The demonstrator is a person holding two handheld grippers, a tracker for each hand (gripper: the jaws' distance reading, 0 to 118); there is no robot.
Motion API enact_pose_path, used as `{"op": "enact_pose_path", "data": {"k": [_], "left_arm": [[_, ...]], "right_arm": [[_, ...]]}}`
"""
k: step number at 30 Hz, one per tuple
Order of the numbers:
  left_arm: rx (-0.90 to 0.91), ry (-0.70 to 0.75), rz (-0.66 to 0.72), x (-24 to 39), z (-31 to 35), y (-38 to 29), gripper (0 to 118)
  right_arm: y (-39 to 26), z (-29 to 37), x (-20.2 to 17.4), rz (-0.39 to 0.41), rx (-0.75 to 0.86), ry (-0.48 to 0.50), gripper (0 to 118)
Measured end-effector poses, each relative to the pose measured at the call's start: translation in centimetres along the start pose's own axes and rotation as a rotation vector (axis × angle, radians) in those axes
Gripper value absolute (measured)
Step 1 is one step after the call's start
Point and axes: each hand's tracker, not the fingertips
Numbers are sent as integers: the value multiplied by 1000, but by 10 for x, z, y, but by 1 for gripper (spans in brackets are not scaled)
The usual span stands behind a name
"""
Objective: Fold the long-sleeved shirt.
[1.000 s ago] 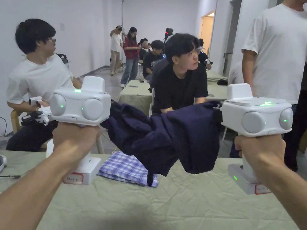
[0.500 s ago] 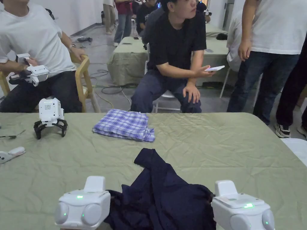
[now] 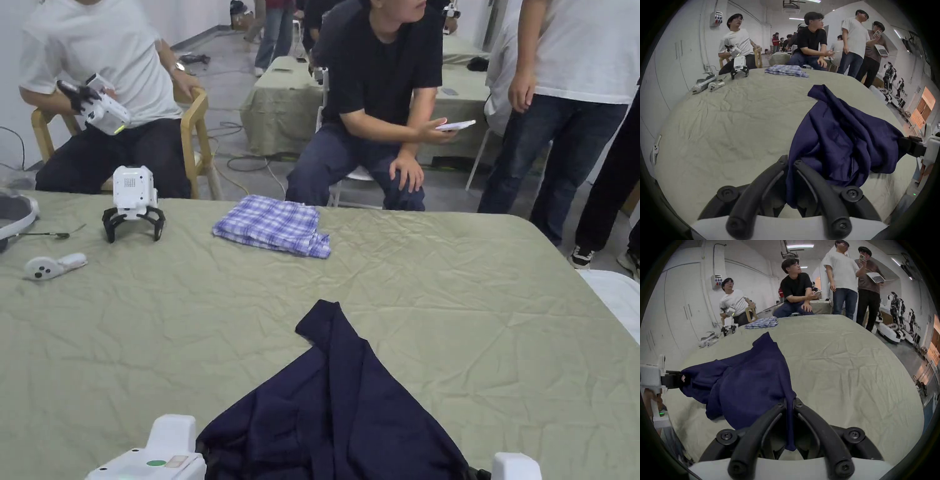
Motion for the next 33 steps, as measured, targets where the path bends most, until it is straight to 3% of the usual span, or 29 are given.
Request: {"op": "enact_pose_path", "data": {"k": [5,13,14,15,18,19,21,24,25,26,27,28,29,30,33], "left_arm": [[-29,-36,52,-10,39,-30,6],[-125,-26,91,-13,36,-84,11],[-134,-21,118,-14,31,-84,25],[-136,-10,116,-13,29,-84,60],[-111,54,92,-7,39,-74,90],[-47,48,89,-6,49,-69,111],[35,91,63,1,67,-50,103],[121,144,26,12,89,-28,106],[156,136,23,16,99,-21,103],[216,124,33,17,105,-22,92],[263,121,42,20,113,-18,63],[295,135,49,23,119,-14,33],[301,142,47,24,119,-13,12],[292,144,49,22,121,-14,7],[270,78,64,16,124,-9,3]], "right_arm": [[-29,37,7,11,-21,56,3],[-73,50,1,20,-96,32,8],[-74,46,1,9,-105,16,23],[-73,44,0,17,-101,-29,67],[-56,55,-11,14,-75,-86,101],[-50,65,-15,5,8,-77,118],[-30,81,-25,6,83,-81,117],[-15,86,-37,39,220,-140,117],[-15,84,-37,41,261,-144,116],[-12,87,-42,35,322,-130,112],[-10,90,-47,34,367,-129,98],[-9,92,-51,48,393,-129,73],[-4,96,-55,56,411,-133,34],[-3,95,-58,56,407,-151,0],[3,104,-61,38,409,-70,0]]}}
